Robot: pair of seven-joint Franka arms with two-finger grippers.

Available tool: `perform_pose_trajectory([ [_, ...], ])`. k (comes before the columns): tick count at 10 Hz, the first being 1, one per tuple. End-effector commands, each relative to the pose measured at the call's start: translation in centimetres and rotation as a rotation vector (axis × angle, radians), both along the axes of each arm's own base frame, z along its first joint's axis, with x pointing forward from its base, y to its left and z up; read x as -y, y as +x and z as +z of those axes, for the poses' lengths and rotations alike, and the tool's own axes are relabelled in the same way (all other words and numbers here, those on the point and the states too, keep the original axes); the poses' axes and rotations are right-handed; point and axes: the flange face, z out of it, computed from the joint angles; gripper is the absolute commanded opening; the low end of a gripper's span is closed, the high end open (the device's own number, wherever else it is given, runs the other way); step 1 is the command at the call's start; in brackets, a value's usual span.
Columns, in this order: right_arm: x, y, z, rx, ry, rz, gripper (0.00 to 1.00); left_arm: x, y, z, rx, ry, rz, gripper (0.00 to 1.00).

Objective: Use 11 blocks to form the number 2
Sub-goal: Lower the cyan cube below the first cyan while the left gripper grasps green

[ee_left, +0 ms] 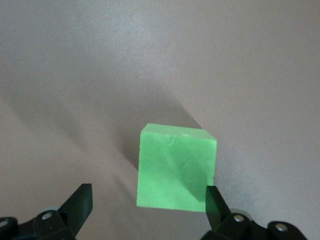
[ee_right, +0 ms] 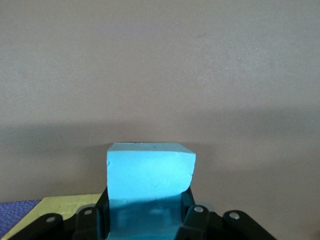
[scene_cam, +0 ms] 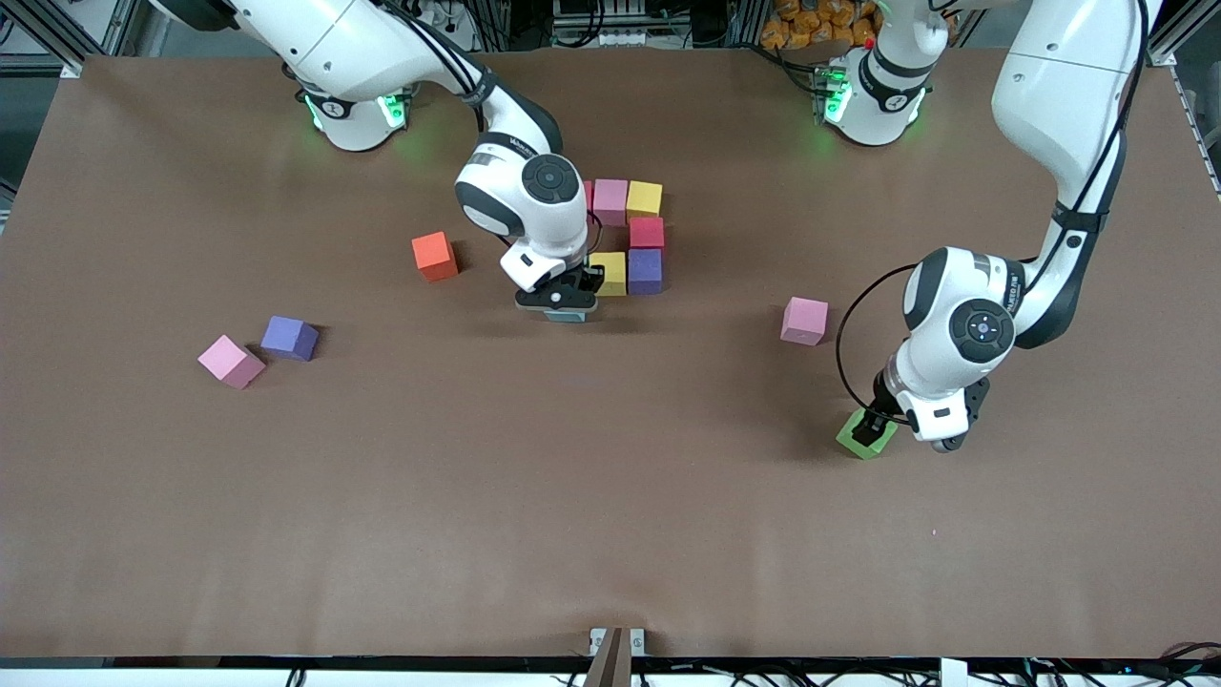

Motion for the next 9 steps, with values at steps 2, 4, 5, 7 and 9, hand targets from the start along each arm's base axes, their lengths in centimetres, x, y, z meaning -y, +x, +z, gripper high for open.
perform_pose_trajectory([
  [2,-0.4,-0.7,-0.1,0.002,-0.010,-0.002,0.33,0.0,1.6,0.0,0.023,0.007,-0.006,1.00],
  [4,-0.5,-0.9,-0.2,0.002,-0.012,0.002,0.41,0.0,2.0,-0.2,0.026,0.005,-0.003,1.00],
  [5,-0.4,-0.8,-0.3,0.001,-0.014,0.001,0.49,0.1,2.3,-0.6,0.024,0.003,0.000,1.00],
  [7,-0.4,-0.8,-0.3,0.001,-0.015,-0.001,0.56,0.1,2.6,-1.2,0.021,0.002,-0.001,1.00],
  [9,-0.3,-0.8,-0.5,0.005,-0.021,0.003,0.56,-0.1,2.8,-1.9,0.013,0.004,-0.002,1.00],
])
